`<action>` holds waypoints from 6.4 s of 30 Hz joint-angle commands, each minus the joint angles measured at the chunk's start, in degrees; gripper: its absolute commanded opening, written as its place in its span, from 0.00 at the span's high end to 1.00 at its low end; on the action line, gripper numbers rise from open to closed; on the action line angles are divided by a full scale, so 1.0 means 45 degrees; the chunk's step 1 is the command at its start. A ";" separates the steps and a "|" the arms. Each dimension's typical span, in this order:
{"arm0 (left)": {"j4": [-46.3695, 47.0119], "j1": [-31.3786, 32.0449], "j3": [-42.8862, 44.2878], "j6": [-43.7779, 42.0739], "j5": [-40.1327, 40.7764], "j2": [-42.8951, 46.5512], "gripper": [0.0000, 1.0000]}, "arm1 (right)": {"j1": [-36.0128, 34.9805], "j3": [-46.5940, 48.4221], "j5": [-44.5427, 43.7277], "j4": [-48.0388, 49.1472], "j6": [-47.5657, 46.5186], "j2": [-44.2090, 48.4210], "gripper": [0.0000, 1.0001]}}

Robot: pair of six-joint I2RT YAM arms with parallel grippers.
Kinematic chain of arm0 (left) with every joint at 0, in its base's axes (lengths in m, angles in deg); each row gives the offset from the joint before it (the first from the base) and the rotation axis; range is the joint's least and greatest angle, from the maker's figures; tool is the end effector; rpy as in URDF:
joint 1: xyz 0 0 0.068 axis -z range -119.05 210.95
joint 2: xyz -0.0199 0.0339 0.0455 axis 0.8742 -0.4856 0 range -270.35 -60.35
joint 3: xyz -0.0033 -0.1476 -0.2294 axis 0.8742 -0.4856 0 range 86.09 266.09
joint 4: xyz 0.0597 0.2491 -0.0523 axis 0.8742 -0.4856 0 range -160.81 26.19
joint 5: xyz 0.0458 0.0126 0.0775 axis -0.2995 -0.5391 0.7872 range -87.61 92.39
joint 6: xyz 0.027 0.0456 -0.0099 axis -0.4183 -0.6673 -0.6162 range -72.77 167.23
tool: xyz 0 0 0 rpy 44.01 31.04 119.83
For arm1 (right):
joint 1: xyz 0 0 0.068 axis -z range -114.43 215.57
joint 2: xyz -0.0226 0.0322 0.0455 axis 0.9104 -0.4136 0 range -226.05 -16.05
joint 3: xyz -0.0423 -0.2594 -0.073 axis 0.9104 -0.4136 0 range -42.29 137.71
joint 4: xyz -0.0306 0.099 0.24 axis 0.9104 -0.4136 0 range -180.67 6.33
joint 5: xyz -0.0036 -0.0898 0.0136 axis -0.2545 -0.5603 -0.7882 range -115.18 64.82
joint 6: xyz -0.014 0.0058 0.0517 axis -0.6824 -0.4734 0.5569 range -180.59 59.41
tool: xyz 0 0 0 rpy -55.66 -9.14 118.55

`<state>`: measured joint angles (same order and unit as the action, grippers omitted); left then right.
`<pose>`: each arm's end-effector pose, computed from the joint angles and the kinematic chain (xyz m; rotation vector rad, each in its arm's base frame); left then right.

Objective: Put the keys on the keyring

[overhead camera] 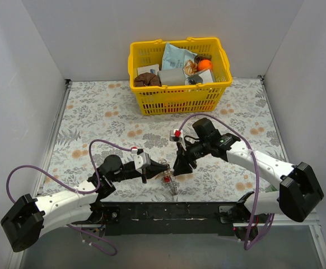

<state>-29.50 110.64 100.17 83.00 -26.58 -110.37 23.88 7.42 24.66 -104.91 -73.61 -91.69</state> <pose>0.1091 -0.1554 0.2177 0.6586 1.7106 -1.5099 0.1813 0.1979 0.2450 -1.4481 1.8747 1.2753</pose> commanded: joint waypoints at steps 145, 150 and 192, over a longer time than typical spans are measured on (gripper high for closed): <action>0.1030 0.0032 0.0658 0.0294 -0.0867 0.0256 1.00 | -0.0110 -0.2435 0.1580 0.6419 0.2931 0.1984 0.99; -0.0199 0.0032 0.1107 0.0040 -0.0808 0.0276 1.00 | -0.0110 -0.1401 0.0781 0.4100 0.1471 0.1711 0.99; -0.7721 0.0032 0.6166 -0.1894 -0.2938 -0.3884 0.84 | -0.0169 0.1472 -0.0022 -0.2137 -0.1346 0.1515 0.99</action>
<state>-64.85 110.64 126.27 74.50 -38.47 -126.92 23.44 13.32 22.11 -116.58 -79.07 -86.86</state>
